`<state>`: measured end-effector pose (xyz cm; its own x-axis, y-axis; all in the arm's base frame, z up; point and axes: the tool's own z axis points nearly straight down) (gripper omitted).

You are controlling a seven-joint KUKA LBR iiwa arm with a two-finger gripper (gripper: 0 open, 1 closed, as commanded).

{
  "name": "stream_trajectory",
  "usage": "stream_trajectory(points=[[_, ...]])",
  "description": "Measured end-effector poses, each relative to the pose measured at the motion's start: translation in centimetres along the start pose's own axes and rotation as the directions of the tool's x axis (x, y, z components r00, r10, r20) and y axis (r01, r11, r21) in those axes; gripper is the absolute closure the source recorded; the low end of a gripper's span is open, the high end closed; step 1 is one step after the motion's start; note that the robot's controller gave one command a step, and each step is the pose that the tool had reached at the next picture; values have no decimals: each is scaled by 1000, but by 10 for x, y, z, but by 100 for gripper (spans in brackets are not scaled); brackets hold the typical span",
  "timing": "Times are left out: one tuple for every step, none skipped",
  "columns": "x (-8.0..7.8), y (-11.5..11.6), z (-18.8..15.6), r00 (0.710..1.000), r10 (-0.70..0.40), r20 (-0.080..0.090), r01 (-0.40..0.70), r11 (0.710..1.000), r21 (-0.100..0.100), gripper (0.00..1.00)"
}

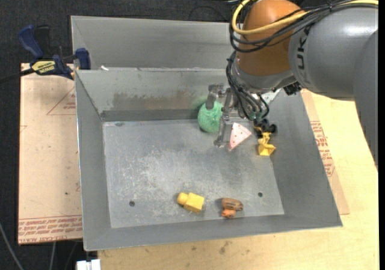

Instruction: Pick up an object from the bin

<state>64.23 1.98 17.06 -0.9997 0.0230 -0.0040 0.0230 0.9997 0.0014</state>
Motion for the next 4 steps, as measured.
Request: stream_trajectory(points=[[-11,-20,35,1000,12,1,-12,1000,0,0],[1,-48,42,996,90,-6,-90,996,1,0],[-3,-54,38,997,83,0,-83,997,1,0],[-2,-38,76,987,159,5,-159,987,0,0]])
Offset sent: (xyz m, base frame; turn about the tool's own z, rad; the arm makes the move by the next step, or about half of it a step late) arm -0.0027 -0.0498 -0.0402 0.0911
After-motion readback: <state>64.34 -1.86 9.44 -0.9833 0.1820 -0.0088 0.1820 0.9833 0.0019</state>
